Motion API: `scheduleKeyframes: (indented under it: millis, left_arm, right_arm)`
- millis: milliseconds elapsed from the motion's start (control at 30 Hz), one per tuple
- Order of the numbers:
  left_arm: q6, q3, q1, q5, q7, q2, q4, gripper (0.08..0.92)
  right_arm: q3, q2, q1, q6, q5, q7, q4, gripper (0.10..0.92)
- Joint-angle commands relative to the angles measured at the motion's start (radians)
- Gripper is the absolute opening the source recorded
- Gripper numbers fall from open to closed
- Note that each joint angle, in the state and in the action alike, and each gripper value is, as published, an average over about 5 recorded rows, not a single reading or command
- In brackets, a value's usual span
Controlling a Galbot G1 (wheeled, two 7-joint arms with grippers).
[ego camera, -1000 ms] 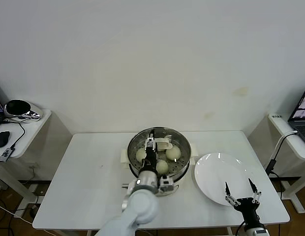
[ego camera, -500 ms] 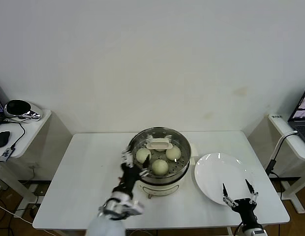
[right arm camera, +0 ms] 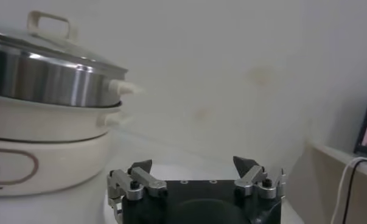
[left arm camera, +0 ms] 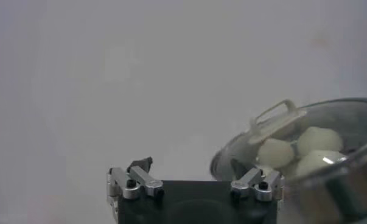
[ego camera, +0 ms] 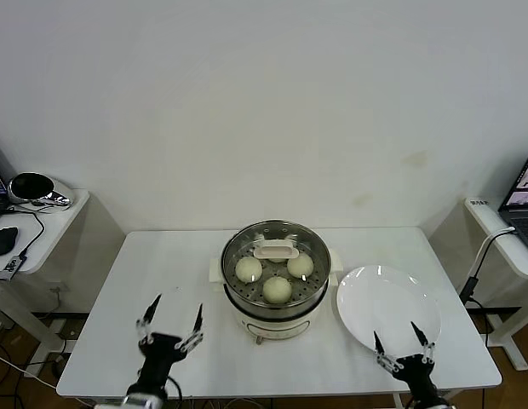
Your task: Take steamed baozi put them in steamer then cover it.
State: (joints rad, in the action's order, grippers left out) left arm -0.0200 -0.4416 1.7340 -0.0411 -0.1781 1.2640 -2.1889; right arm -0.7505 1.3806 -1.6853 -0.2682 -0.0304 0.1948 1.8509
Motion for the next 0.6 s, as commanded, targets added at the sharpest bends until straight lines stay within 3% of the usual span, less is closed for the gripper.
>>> scheduleKeyframes:
  millis: [33, 600]
  left_arm:
    - [-0.108, -0.136, 0.179, 0.333, 0.011, 0.031, 0.049, 0.823]
    - [-0.091, -0.142, 0.163, 0.298, 0.053, 0.049, 0.103, 0.823]
  right_arm:
    - [0.088, -0.051, -0.047, 0.055, -0.101, 0.005, 0.05, 0.823]
    - [0.101, -0.062, -0.091, 0.112, -0.134, -0.008, 0.113, 0.823]
